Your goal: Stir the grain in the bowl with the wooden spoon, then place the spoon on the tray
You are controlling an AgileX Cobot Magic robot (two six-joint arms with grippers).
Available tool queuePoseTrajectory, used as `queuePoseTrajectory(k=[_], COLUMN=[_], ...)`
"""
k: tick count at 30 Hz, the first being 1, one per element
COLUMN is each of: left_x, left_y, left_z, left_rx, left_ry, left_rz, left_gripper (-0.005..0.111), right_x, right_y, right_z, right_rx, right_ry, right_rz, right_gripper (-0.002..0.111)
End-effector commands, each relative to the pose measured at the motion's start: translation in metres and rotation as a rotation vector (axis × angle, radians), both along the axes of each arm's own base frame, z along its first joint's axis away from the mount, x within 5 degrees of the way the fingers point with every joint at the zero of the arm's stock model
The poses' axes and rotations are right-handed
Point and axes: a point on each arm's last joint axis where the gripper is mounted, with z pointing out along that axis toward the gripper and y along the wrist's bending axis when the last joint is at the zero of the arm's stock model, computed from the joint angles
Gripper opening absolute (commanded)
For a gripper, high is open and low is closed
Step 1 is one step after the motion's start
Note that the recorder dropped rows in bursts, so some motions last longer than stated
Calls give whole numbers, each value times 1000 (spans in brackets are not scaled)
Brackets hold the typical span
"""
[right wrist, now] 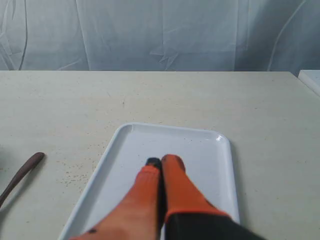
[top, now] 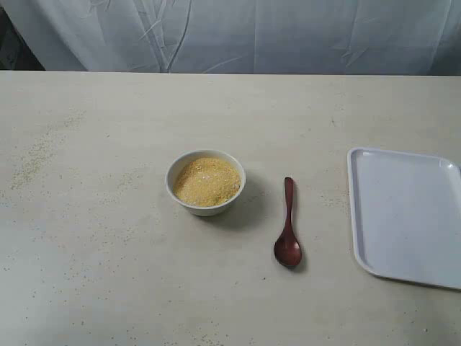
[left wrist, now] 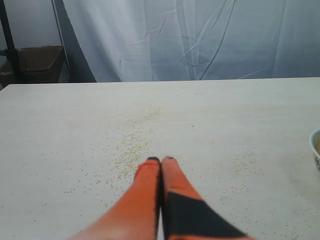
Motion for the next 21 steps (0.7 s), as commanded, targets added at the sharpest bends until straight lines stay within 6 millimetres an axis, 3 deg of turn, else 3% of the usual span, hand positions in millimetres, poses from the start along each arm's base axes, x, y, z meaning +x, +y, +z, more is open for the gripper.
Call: queuePoseTrajectory(k=[1, 14, 21], left_x=[0, 0, 0], left_y=[0, 0, 0], left_z=[0, 0, 0], left_rx=[-2, -2, -2], left_ry=[-12, -12, -12], left_rz=[-1, -1, -1], left_gripper=[0, 0, 0], right_x=[0, 0, 2], right_y=[0, 0, -1], right_z=[0, 1, 22], right_rx=[0, -2, -1], right_ry=[-12, -23, -259], right_rz=[-6, -6, -14], right_gripper=[0, 0, 0])
